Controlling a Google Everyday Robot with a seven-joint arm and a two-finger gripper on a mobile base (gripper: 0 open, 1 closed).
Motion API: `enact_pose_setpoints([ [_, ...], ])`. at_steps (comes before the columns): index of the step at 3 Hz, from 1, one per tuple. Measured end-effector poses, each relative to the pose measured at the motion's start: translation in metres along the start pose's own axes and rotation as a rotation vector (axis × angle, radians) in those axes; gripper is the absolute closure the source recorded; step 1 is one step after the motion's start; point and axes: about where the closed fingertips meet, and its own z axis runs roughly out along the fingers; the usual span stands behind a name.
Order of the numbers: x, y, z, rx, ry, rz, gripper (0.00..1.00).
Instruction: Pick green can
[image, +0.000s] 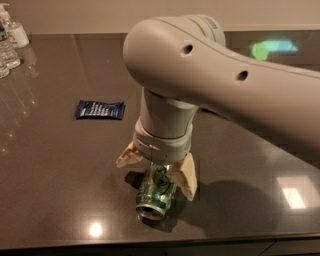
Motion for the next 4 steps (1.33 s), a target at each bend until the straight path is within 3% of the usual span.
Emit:
enact_pose_setpoints([
  [2, 0.0, 0.003, -0.005, -0.007, 0.019, -0.013, 0.61],
  [3, 0.001, 0.003, -0.02, 0.015, 0.033, -0.016, 0.84],
  [4, 0.012, 0.0, -0.047, 0.056, 0.046, 0.007, 1.0],
])
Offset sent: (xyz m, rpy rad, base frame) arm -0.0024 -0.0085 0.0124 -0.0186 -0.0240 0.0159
